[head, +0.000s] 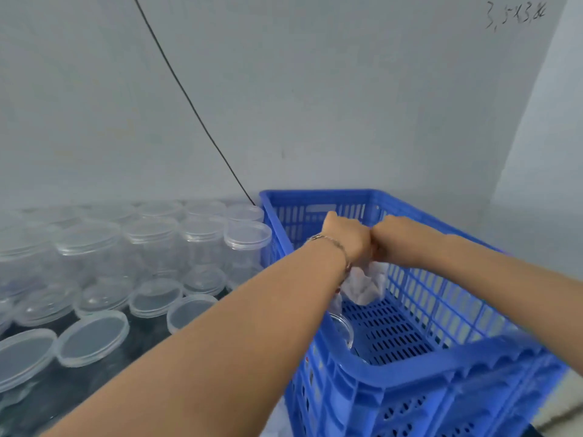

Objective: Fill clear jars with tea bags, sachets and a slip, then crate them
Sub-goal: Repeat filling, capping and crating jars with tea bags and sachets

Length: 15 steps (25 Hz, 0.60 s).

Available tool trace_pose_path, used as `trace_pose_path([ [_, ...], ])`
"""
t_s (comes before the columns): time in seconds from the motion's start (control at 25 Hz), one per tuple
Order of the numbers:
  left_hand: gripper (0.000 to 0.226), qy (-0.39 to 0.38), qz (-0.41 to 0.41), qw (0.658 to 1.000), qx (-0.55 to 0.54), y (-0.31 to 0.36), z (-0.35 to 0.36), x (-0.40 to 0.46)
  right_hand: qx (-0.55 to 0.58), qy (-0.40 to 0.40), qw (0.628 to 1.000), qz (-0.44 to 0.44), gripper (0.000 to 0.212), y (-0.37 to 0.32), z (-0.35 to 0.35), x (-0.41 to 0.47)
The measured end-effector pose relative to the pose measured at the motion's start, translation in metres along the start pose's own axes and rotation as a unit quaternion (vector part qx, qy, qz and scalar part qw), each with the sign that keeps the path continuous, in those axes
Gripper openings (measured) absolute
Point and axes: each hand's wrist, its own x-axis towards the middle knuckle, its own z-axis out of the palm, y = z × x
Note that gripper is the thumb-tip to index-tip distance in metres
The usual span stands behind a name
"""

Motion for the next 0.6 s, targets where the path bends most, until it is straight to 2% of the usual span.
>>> trace_pose_path([
  [0.08,0.054,-0.124,-0.009,0.991,0.04,0.003,0.012,0.017,-0.005,-0.043,0.999,0.001,0.009,0.001,0.022,0.016],
  [0.16,0.052,-0.177,-0.003,0.982,0.063,0.002,0.025,0.029,0.004,-0.07,0.997,-0.007,0.024,-0.001,0.042,0.028],
  [0.24,0.045,-0.176,0.003,0.983,0.052,-0.001,0.032,0.03,0.045,-0.086,0.995,-0.024,0.037,-0.006,0.056,0.036],
  [0.36,0.037,-0.166,0.03,0.982,0.085,0.0,0.035,0.02,0.095,-0.091,0.991,-0.037,0.034,-0.018,0.074,0.036],
  [0.48,0.043,-0.198,0.041,0.972,0.116,0.004,0.032,0.014,0.133,-0.098,0.985,-0.052,0.035,-0.022,0.083,0.035],
  [0.6,0.039,-0.205,0.033,0.977,0.056,0.007,0.031,0.008,0.167,-0.172,0.969,-0.059,0.045,-0.018,0.084,0.031],
])
